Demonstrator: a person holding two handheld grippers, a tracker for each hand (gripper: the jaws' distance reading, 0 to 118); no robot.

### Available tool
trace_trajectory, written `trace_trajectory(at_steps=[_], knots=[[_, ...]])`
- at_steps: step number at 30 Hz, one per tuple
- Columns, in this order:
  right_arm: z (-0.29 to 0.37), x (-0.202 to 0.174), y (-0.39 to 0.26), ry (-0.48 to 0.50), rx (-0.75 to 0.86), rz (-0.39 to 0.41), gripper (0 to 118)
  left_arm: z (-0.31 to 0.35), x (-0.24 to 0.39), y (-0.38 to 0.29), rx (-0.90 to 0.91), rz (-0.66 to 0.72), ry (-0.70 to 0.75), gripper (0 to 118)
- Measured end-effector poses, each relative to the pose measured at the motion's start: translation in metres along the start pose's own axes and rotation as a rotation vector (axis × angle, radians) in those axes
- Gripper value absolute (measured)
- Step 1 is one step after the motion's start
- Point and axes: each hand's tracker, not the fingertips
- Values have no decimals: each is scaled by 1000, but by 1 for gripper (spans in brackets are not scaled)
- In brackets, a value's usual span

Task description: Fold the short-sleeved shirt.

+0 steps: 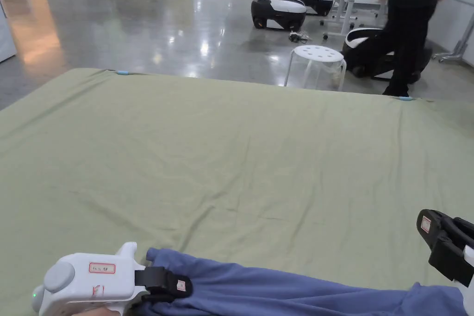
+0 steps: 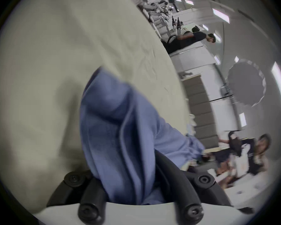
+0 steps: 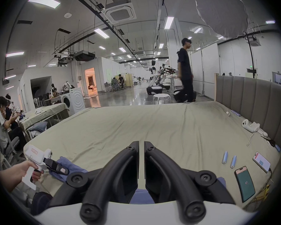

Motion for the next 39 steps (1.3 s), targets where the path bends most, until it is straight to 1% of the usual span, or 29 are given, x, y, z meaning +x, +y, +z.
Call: trace_trajectory(at_steps=[1,4,6,8,10,12,14,16,18,20,22,23,24,25,26,27,28,29,30,31,32,34,35,36,37,38,39], knots=[[0,0,0,3,1,0,8,10,12,-3,38,-74,55,6],[2,0,-2,8,4,3,8,44,48,0,172,-218,292,6],[3,2,-4,16,6,-8,8,54,63,-1,197,-279,466,6],[5,3,-6,23,8,-14,8,50,90,-11,204,-416,596,6],[8,2,-8,20,14,7,8,41,125,-29,212,-508,612,6],[11,3,-9,25,17,18,8,21,164,-49,230,-625,660,7],[14,6,-11,28,22,14,8,-10,199,-73,207,-747,714,7],[18,9,-13,29,28,12,8,-50,225,-97,146,-861,719,7],[20,13,-17,29,29,16,8,-97,236,-116,98,-864,696,7],[22,20,-22,30,21,13,8,-142,234,-131,18,-887,715,7],[23,26,-25,25,1,3,8,-175,221,-135,-37,-876,763,7],[23,30,-27,23,-8,1,8,-182,213,-135,-25,-868,796,7],[23,33,-28,21,-10,0,8,-183,209,-133,-4,-856,783,18],[24,36,-28,17,-12,2,8,-178,209,-132,6,-824,734,34],[25,38,-28,16,-15,8,8,-167,212,-130,-26,-791,635,56],[25,41,-28,20,-18,13,8,-156,215,-127,-62,-754,526,87],[24,43,-28,23,-20,17,8,-143,215,-122,-80,-685,411,97],[22,45,-28,24,-26,19,8,-121,218,-112,-65,-597,290,97],[21,47,-28,26,-33,17,8,-102,218,-109,-3,-552,204,97],[20,49,-28,31,-36,12,8,-84,217,-109,68,-542,156,97],[19,50,-29,31,-38,7,8,-68,216,-108,144,-538,136,97],[18,52,-30,32,-44,2,8,-45,208,-99,308,-503,177,95],[18,52,-32,30,-45,-2,8,-39,199,-95,351,-450,210,87],[17,52,-33,29,-50,-7,8,-43,191,-89,366,-387,225,57],[17,53,-34,29,-56,-16,8,-50,184,-86,337,-343,218,26],[16,54,-36,32,-60,-25,8,-59,176,-86,291,-330,208,13],[16,53,-37,31,-63,-31,8,-76,174,-91,233,-333,250,13]])
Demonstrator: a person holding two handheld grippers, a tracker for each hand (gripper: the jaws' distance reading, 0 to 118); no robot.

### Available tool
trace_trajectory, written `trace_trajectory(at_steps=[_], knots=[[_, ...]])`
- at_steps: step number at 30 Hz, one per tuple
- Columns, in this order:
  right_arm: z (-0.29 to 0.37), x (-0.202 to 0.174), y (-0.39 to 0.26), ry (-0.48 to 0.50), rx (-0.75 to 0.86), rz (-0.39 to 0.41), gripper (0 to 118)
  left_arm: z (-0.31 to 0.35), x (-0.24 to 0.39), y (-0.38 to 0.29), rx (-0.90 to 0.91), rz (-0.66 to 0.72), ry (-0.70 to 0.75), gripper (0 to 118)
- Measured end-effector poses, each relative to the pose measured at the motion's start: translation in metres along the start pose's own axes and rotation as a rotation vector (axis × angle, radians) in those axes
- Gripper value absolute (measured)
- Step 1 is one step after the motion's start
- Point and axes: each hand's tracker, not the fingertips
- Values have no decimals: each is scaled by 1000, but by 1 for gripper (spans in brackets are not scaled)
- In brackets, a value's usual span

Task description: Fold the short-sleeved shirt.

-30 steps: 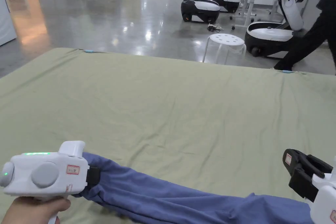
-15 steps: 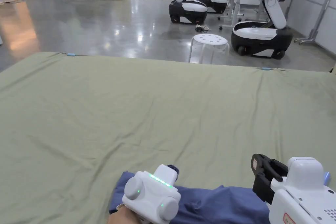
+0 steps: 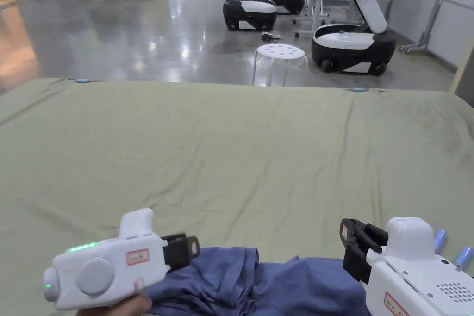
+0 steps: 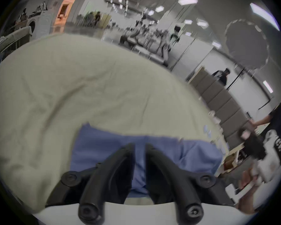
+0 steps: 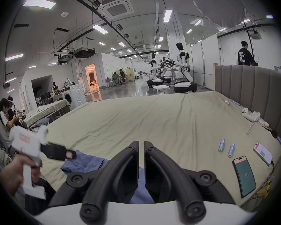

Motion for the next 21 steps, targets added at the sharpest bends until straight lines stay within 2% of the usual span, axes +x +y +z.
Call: trace_trajectory(at_steps=[2,4,5,8,10,13,17,18,20,21], knots=[[0,0,-2,-5,-5,-6,8,-32,15,-18,-113,-45,80,13],[1,1,-4,-9,-8,-15,8,-50,25,-36,-144,-43,-80,13],[1,1,-5,-11,-10,-15,8,-56,32,-45,-134,4,-101,13],[1,2,-6,-20,-21,-16,8,-74,37,-54,-157,10,-109,13],[1,3,-5,-23,-24,-15,8,-64,28,-47,-136,70,-136,13],[1,2,-4,-24,-21,-10,8,-29,26,-32,-63,-1,-99,13],[-6,-5,-4,-13,-27,-18,8,24,-6,-1,14,33,-127,16],[-8,-8,-4,-9,-30,-17,8,31,-20,6,12,45,-118,35],[-13,-16,-7,8,-35,-18,8,28,-48,15,-92,94,-153,85],[-15,-21,-8,16,-42,-10,8,27,-61,19,-145,118,-185,103]])
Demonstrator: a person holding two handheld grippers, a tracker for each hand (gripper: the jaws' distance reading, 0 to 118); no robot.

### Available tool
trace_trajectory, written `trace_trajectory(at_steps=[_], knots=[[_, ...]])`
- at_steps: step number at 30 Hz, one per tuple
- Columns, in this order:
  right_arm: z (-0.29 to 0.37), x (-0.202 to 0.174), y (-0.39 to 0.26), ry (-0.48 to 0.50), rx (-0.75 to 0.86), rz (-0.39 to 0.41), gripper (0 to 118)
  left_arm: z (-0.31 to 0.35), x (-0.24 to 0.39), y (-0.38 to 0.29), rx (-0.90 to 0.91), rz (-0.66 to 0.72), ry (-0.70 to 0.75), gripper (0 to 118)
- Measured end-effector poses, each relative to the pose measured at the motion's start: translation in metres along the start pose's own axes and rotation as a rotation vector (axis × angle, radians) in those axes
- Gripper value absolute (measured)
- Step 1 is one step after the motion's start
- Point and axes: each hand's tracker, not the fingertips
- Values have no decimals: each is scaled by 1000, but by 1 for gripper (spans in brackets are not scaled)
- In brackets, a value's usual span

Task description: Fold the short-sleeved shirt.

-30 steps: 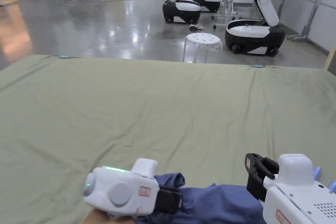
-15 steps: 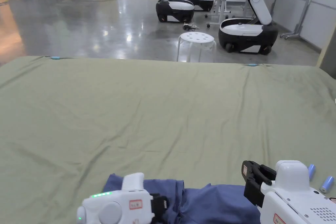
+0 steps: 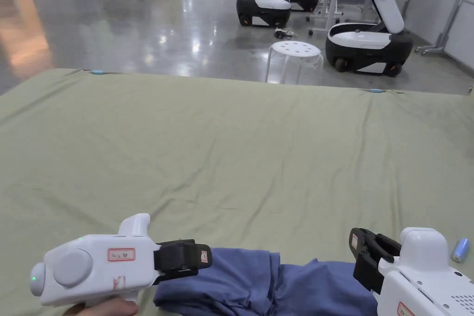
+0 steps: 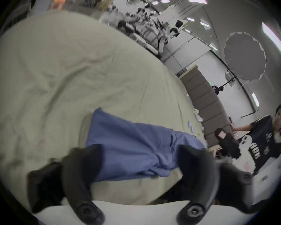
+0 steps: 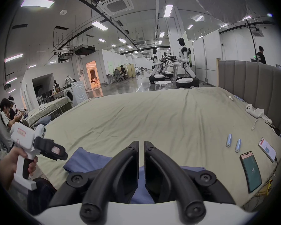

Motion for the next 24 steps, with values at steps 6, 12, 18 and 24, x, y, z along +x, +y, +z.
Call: trace_trajectory(at_steps=[6,12,18,24], knots=[[-10,-19,-3,16,-20,29,8,6,-84,27,-53,247,-144,103],[-17,-23,2,-6,-33,29,8,-44,-103,9,-143,474,-449,103],[-19,-22,10,-28,-38,14,8,-81,-79,-1,-100,502,-334,14],[-11,-16,13,-35,-26,24,8,-44,-73,5,-13,461,-133,14]])
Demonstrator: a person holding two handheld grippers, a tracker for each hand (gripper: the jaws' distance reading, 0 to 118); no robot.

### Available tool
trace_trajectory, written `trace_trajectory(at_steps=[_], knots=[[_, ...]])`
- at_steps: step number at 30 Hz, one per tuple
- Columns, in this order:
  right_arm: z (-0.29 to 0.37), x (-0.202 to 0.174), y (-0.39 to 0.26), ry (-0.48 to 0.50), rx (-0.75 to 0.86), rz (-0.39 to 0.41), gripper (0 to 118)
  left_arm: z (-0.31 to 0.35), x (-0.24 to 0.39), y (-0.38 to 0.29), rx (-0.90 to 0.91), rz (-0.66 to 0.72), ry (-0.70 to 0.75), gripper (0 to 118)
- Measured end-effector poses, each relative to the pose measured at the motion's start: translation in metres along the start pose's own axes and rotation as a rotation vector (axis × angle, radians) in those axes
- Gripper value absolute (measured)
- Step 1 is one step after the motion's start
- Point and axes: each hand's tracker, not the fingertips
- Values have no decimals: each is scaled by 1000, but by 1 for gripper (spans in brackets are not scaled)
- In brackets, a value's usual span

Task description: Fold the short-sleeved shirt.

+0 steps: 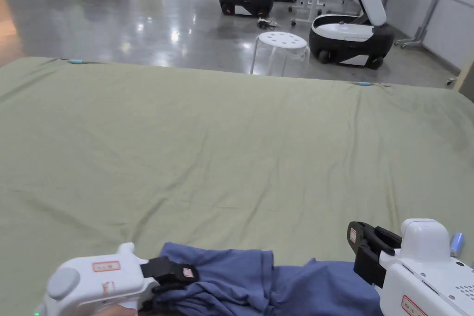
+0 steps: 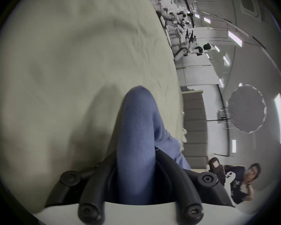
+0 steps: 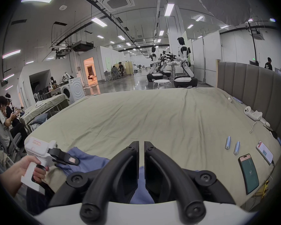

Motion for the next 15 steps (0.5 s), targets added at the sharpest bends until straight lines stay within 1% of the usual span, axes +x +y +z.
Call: trace_trajectory(at_steps=[4,6,8,9,11,12,15], knots=[[6,5,1,5,8,-6,8,61,17,20,158,-147,195,14],[9,7,1,13,14,-8,8,81,30,25,233,-272,332,14],[12,9,0,17,21,-4,8,91,45,24,281,-325,423,14],[13,9,0,21,26,-2,8,91,61,13,296,-377,464,14],[16,12,-1,26,30,-6,8,83,94,-8,328,-468,499,14],[17,13,-1,27,34,-8,8,73,113,-23,315,-546,501,14],[21,18,-2,24,41,-14,8,28,163,-73,309,-712,519,14]])
